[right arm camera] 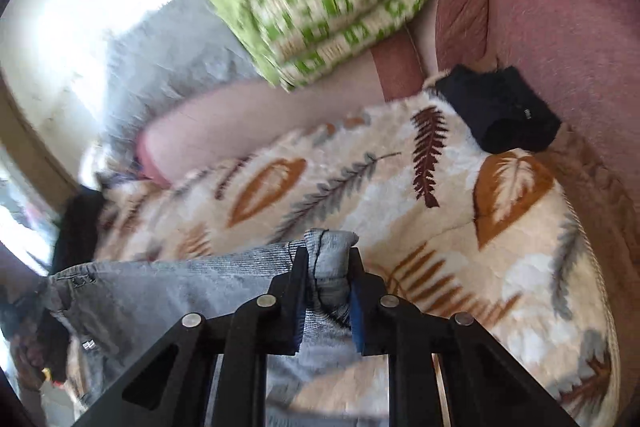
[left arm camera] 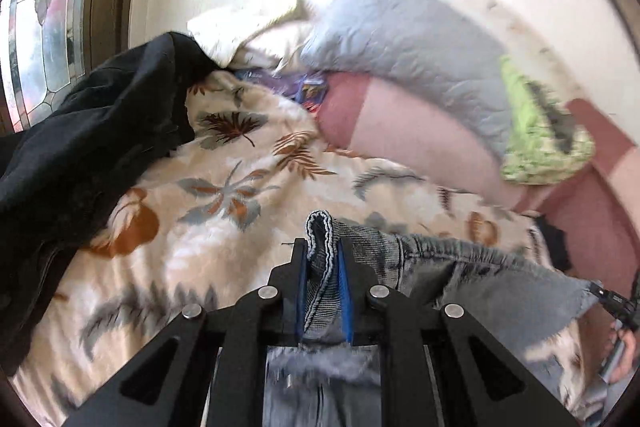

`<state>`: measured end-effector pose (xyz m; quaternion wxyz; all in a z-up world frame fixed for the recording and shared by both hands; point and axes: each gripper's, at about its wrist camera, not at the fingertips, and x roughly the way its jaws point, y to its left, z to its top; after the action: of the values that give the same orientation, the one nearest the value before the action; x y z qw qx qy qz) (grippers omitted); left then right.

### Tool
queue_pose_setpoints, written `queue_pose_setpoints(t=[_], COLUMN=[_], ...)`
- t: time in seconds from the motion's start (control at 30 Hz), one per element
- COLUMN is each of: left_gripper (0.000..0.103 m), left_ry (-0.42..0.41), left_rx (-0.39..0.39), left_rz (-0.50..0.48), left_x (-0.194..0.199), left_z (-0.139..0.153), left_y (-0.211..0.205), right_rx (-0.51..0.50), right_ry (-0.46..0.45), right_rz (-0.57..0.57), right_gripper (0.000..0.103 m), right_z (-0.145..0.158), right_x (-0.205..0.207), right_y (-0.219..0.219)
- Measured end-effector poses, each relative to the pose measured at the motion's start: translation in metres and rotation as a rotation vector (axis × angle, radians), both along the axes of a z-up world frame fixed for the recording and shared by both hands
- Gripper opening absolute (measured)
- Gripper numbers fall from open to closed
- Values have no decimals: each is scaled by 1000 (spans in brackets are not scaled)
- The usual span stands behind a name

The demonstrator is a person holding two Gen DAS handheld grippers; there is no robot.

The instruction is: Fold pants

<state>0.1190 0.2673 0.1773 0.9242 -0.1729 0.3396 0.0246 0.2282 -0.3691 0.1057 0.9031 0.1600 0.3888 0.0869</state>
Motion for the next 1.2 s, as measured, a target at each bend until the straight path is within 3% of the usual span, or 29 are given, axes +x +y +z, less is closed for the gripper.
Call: queue_pose_setpoints(t=[0.1, 0.17, 0.23, 0.27, 0.3, 0.37, 0.47, 0.57, 0.63, 0.7, 0.73, 0.83, 0.87, 0.9, 1.0, 1.07, 1.13, 1.2], left_gripper=[15, 16, 20, 20, 20, 19, 20, 27, 53, 64, 63, 63, 63, 63, 64, 67, 68, 73], left_ry=[-7, 63, 229, 312, 378, 421, 331, 238, 178, 143, 131, 163, 180, 203, 284, 294, 280, 287], left_rx=[4, 0, -9, 15, 61, 178, 152, 183, 216, 214, 214, 236, 238, 235, 270, 310, 306, 307], left_rz=[-75, -127, -168, -163, -134, -28, 56, 34, 18, -8, -26, -70, -75, -83, -92, -94, -93, -87], left_x=[-62, -95, -114, -120, -124, -132, -130, -120, -113, -105, -99, -81, -79, -73, -66, -68, -71, -71], left_z=[-11, -37, -78, -94, -107, -110, -82, -57, -47, -50, -56, -86, -93, -105, -136, -148, -143, -145], left_y=[-1, 5, 17, 22, 29, 43, 52, 27, -4, -29, -45, -80, -87, -93, -112, -116, -114, -109], right_rx=[6, 28, -29, -73, -83, -32, 90, 246, 322, 328, 313, 269, 241, 212, 24, -105, -261, -350], right_ry=[-30, 87, 250, 303, 322, 320, 251, 310, 373, 432, 448, 455, 457, 472, 509, 495, 442, 421], right_rz=[97, 198, 248, 250, 239, 172, 33, -47, -71, -95, -113, -146, -138, -119, -67, -16, 11, -8], right_gripper=[18, 19, 33, 56, 62, 62, 69, 72, 72, 72, 72, 69, 56, 34, 15, 14, 13, 13], right_z=[-7, -40, -82, -97, -103, -103, -82, -85, -97, -109, -116, -124, -123, -124, -124, -113, -97, -93], right_x=[-74, -119, -153, -166, -174, -186, -187, -175, -168, -165, -164, -157, -155, -149, -141, -144, -152, -157], right_y=[-5, -7, -6, -7, -10, -25, -47, -51, -43, -32, -27, -19, -15, -10, 12, 27, 41, 41])
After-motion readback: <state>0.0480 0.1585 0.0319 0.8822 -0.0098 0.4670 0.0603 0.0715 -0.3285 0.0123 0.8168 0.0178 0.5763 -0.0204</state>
